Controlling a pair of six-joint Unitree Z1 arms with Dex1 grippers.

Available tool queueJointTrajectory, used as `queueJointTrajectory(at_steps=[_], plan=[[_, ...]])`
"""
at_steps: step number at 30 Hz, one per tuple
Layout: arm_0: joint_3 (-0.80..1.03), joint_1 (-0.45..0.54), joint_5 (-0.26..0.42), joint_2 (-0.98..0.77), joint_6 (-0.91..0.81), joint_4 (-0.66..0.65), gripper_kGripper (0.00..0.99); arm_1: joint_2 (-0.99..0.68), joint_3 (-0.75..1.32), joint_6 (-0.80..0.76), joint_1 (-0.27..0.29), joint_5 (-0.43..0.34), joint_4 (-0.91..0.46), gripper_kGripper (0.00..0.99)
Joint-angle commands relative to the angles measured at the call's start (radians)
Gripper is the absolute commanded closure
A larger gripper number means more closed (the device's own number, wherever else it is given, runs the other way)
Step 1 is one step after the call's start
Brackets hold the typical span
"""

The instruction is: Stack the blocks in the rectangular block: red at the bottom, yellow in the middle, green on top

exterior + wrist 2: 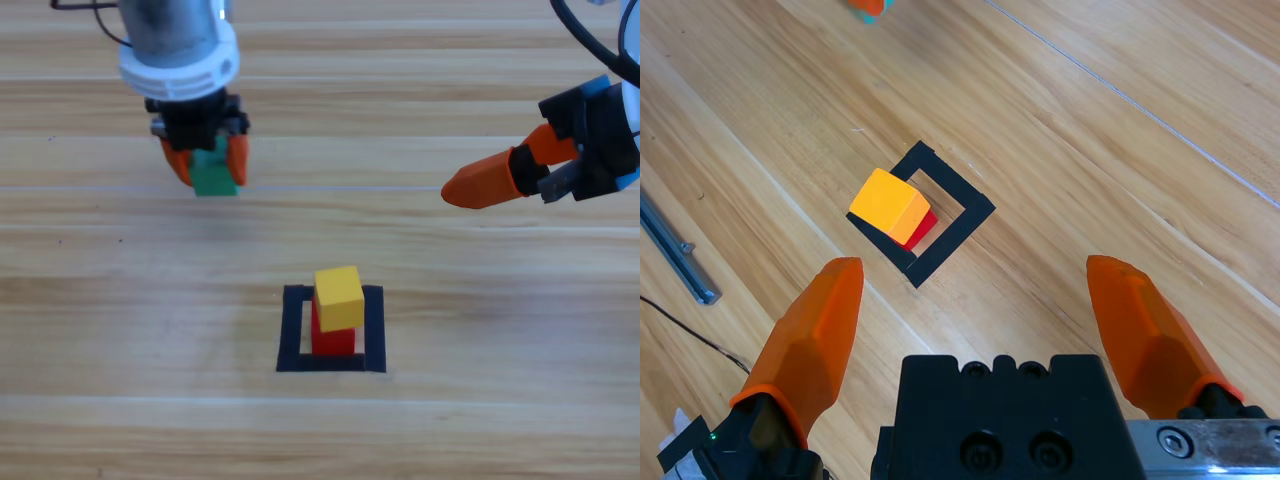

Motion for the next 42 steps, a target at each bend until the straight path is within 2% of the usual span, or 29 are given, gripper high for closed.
queueJointTrajectory(at_steps=[1, 23, 42], plan=[[-0.005, -0.128, -0.004, 0.023, -0.067, 0.042, 0.916, -0.013, 0.027, -0.001, -0.017, 0.009, 0.000, 0.007], [-0.063, -0.270, -0.014, 0.037, -0.148, 0.070, 0.915, 0.000, 0.025, -0.003, -0.017, 0.011, 0.000, 0.007], [-0.077, -0.309, -0.010, 0.092, -0.179, 0.071, 0.910, 0.021, 0.024, 0.003, -0.017, 0.011, 0.003, 0.007]])
